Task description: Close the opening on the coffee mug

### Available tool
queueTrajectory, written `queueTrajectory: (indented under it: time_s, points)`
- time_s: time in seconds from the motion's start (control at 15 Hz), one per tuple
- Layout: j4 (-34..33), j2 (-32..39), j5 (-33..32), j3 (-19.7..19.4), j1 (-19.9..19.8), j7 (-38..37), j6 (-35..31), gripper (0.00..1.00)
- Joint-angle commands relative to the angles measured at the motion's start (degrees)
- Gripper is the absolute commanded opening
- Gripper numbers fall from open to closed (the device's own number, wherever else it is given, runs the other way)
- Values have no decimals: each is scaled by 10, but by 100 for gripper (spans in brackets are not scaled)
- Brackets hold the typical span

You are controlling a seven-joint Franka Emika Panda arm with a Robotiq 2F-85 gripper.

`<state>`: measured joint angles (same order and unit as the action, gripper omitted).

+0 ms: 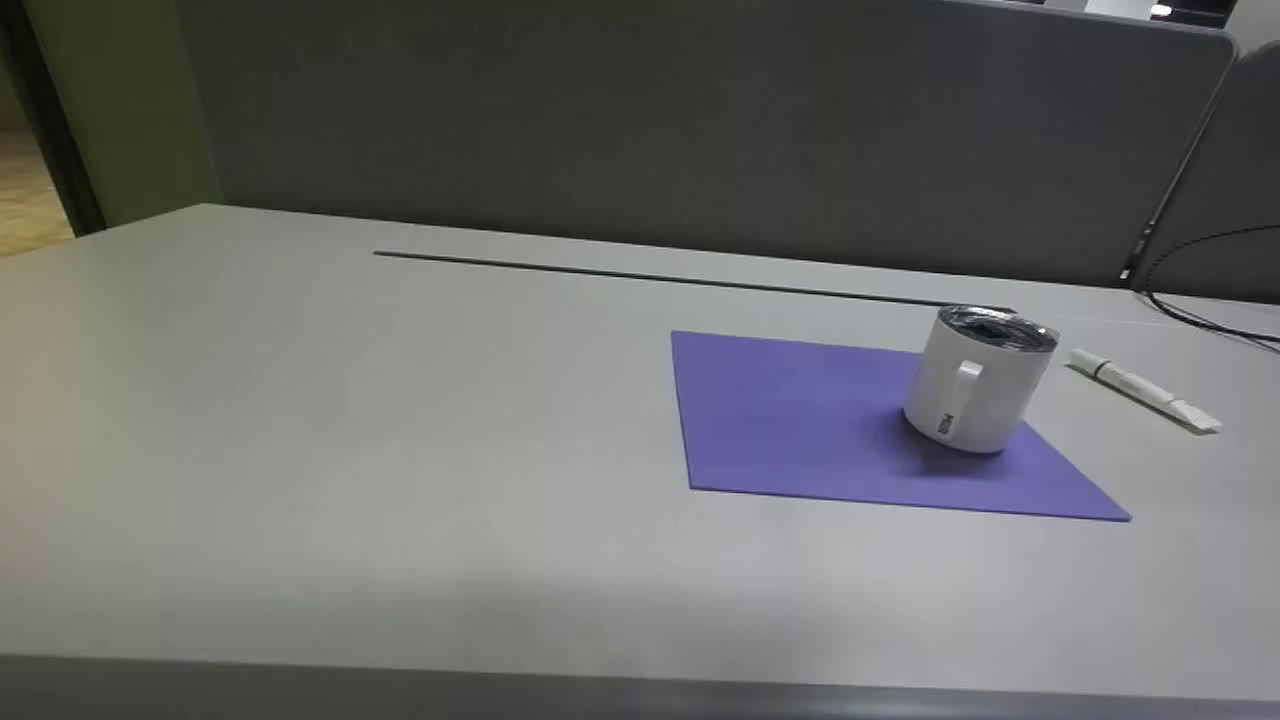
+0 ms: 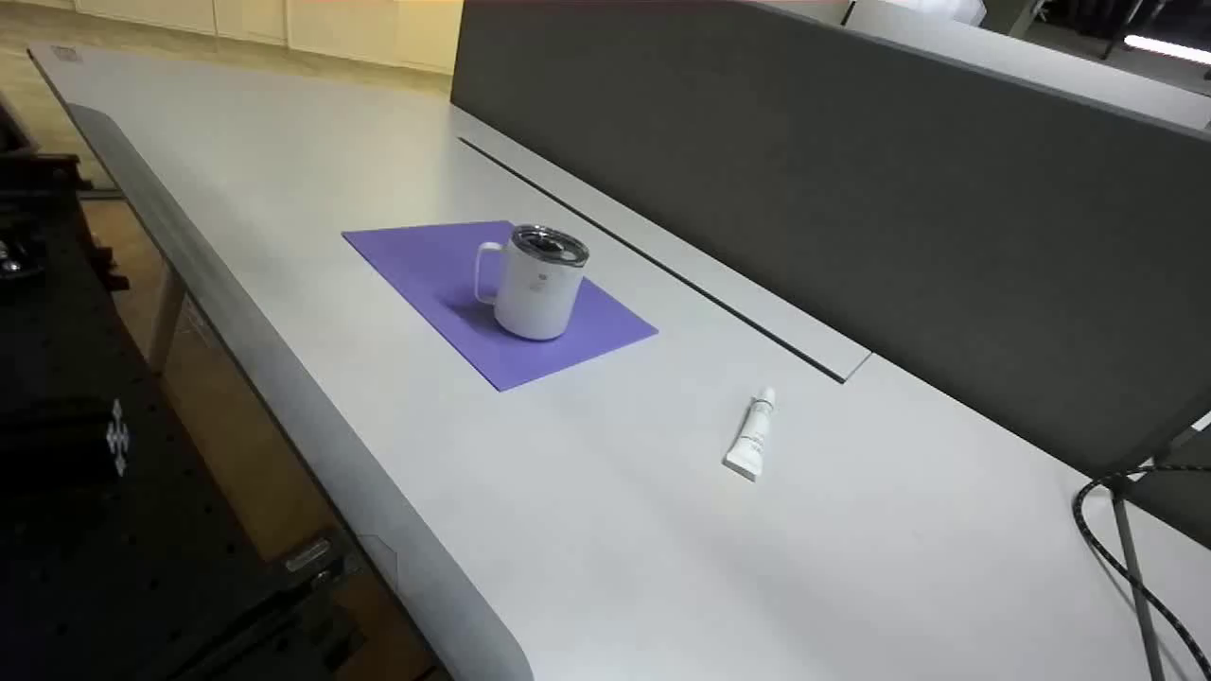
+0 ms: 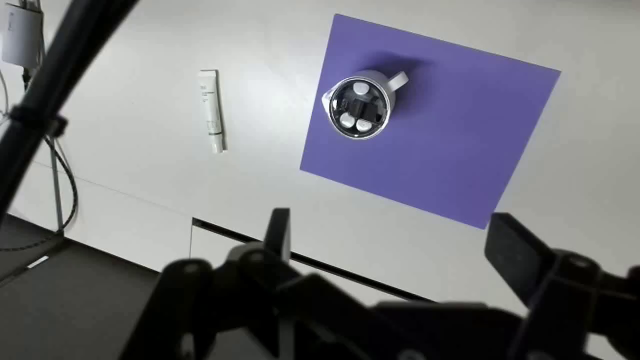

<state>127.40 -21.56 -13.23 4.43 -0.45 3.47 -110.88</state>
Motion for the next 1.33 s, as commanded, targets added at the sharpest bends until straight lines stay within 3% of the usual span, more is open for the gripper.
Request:
queueTrajectory:
  time_s: [0.0,0.67,0.73,0.87,1.27]
  points:
    - [-1,1,-3,-7,8,-2,1,100]
    - [3,9,-3,-12,3,-9,-17,100]
    - [10,20,-5,-20,-4,-12,-36,75]
    - [31,40,-14,-30,-17,-33,-85,66]
    - [112,129,-30,-50,-49,-97,-232,25]
